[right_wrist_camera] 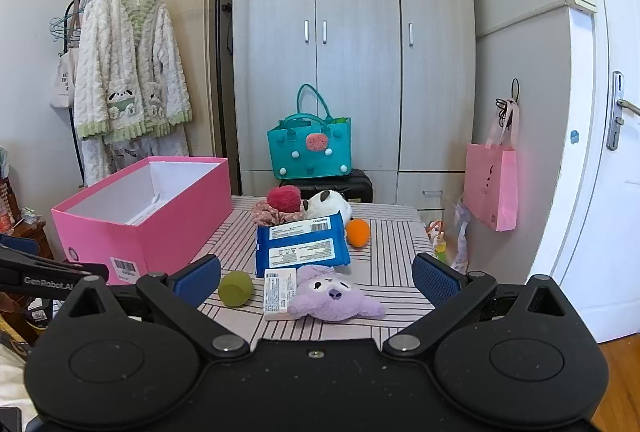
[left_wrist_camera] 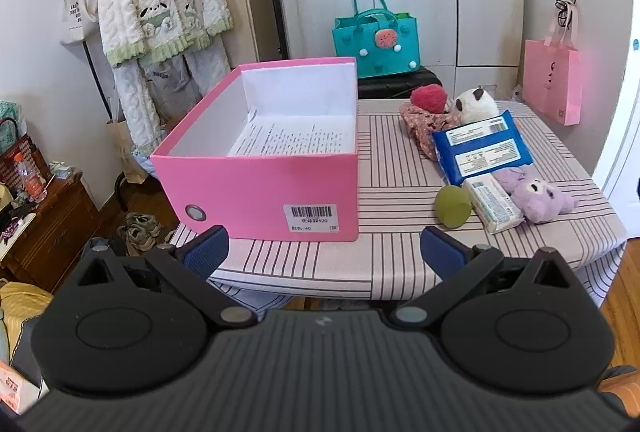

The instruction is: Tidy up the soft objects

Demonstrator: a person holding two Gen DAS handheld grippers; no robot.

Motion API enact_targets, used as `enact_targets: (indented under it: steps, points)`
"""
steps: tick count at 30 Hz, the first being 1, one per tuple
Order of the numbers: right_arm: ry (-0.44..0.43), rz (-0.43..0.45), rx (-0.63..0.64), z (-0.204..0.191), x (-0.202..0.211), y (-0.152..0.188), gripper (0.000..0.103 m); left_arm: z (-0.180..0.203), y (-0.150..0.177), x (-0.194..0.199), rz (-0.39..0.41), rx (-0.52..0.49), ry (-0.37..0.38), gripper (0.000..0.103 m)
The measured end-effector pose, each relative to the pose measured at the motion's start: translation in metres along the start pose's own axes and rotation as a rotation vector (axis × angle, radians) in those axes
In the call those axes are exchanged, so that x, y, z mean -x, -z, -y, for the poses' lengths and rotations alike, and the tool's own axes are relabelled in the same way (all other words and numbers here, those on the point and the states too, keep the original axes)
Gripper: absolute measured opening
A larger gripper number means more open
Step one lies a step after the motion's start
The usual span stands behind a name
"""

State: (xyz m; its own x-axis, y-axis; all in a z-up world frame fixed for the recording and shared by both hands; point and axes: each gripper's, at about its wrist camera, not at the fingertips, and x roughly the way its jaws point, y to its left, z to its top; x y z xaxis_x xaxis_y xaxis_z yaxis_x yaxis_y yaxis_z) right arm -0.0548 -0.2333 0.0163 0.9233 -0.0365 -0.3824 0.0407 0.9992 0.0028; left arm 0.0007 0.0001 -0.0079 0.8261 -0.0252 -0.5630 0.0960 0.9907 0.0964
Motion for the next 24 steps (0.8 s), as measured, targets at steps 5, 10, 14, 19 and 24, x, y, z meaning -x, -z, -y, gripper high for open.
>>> enact_targets:
  steps: [5, 10, 14, 19, 24]
  points:
    - [-0.008, 0.013, 0.017, 0.002, 0.002, -0.008, 0.103, 0.002, -0.008, 0.006, 0.013, -0.022, 0.008, 0.103]
    - [-0.047, -0.002, 0.006, 0.007, 0.000, -0.019, 0.103, -0.002, -0.016, 0.011, 0.006, -0.025, 0.040, 0.103]
    - [-0.067, -0.007, 0.017, 0.008, -0.001, -0.025, 0.103, -0.002, -0.024, 0.014, 0.023, -0.049, 0.025, 0.103]
    - [-0.100, -0.011, 0.016, 0.012, -0.003, -0.033, 0.103, -0.006, -0.033, 0.013, 0.023, -0.030, 0.036, 0.103]
    - [-0.153, -0.028, -0.017, 0.018, -0.005, -0.040, 0.103, -0.006, -0.035, 0.010, -0.004, -0.046, 0.085, 0.103]
